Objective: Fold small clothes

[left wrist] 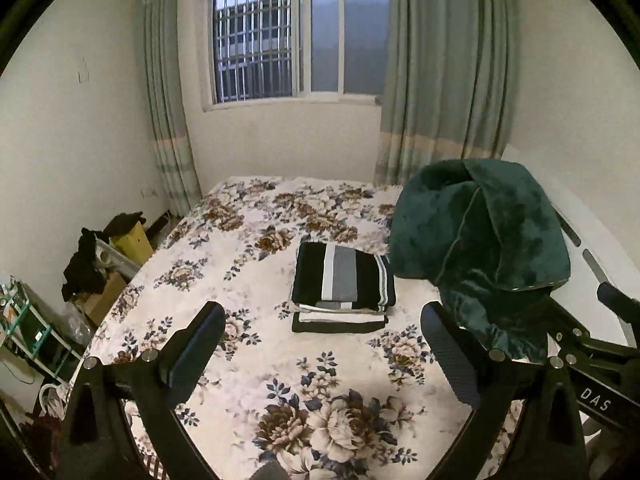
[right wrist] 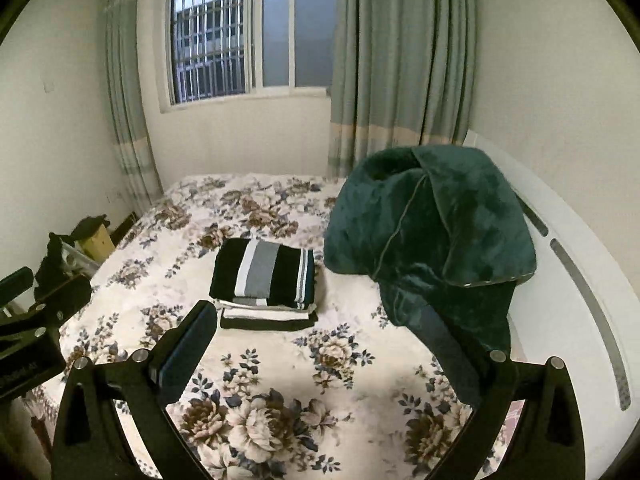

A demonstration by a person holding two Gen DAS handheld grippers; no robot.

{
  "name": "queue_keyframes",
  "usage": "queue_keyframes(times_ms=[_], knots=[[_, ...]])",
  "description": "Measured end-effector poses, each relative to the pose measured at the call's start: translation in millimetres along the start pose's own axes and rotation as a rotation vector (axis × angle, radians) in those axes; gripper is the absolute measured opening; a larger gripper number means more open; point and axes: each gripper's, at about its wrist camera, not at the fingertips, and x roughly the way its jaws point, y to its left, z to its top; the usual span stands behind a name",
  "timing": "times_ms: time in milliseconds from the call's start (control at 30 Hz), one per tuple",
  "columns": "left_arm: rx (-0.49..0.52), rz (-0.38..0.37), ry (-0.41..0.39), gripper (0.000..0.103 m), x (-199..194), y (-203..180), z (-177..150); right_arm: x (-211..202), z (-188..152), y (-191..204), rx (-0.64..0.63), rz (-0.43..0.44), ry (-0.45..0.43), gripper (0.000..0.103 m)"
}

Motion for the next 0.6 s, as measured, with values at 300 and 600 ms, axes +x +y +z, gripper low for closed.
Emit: queue_keyframes(times_ms=[300,600], knots=[[-0.013,-0.005,-0.023,0.100,-33.6,-3.2,-17.5,-72.6,-10.1,-9.3,-0.012,-0.004,-0.082,0.103],[-0.013,0.008,-0.028,0.103,-41.7,-4.3,-26.0,-83.4,-14.3,-12.7,-0.015,0.018,-0.085,0.103]])
